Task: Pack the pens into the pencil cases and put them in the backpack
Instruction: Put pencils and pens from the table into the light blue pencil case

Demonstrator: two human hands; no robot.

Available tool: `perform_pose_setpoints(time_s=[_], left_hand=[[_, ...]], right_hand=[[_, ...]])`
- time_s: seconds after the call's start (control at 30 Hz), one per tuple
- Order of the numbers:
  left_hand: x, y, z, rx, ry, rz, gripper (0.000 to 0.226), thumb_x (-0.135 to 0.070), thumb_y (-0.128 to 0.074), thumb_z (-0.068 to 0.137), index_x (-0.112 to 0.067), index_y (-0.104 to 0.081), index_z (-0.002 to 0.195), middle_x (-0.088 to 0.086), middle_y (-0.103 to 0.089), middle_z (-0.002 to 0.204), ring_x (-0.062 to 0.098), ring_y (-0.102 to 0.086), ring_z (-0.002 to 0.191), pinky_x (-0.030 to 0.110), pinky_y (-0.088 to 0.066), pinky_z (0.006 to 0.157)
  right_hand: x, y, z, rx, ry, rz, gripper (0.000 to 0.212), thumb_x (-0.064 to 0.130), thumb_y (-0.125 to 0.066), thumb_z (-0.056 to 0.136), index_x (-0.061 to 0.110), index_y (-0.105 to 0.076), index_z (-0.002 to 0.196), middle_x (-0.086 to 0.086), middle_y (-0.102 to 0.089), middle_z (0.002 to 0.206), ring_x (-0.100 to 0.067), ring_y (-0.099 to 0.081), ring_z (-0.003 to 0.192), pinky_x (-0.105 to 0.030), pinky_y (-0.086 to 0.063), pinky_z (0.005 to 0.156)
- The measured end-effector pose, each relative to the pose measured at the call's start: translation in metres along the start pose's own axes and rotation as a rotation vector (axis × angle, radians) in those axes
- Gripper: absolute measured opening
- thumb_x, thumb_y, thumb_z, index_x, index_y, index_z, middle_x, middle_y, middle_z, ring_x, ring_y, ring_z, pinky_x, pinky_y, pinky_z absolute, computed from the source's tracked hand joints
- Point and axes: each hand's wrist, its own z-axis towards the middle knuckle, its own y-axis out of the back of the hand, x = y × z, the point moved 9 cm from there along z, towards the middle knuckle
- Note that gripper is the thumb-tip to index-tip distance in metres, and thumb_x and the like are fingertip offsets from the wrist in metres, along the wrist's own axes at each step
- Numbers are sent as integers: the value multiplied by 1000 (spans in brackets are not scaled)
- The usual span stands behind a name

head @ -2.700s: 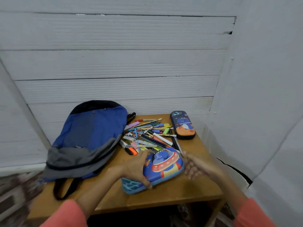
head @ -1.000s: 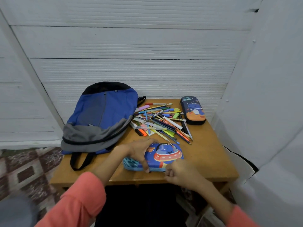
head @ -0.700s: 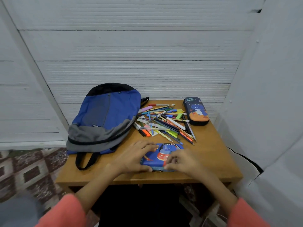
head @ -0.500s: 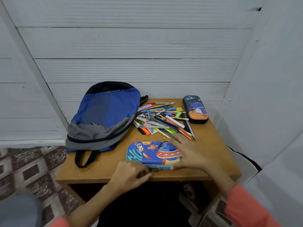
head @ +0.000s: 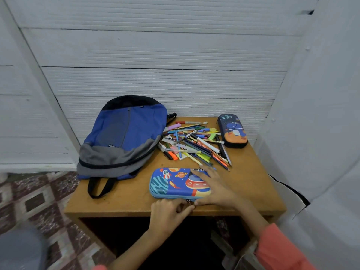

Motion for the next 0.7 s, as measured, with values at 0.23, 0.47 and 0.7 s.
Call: perform_pose_setpoints(time_s=[0.23, 0.47, 0.7], left_hand=[[4, -3, 0, 38, 136, -76, 23, -53, -63, 85, -31, -71, 83, -22, -59, 62, -3, -59, 68, 16, -45, 60], [37, 20, -12, 23, 23, -86, 21, -53, -55, 87, -35, -65, 81, -25, -61, 63, -7, -60, 64, 13, -46, 51], [98, 73, -13, -64, -54, 99, 27, -59, -43, 91, -41, -63, 95, -24, -59, 67, -7, -55, 56, 14, -44, 46]], right_hand=[[-1, 0, 1, -27, 14, 13, 99, 68, -70, 69, 58, -8, 144, 23, 1, 155, -11, 1, 146, -49, -22, 117], [-2, -1, 2, -14, 16, 9, 99, 66, -71, 69, 60, -6, 143, 21, -1, 155, -12, -4, 145, -48, -30, 114], [-2, 0, 3, -14, 28, 34, 97, 63, -72, 69, 61, -8, 142, 22, -2, 155, -11, -6, 145, -46, -33, 112]])
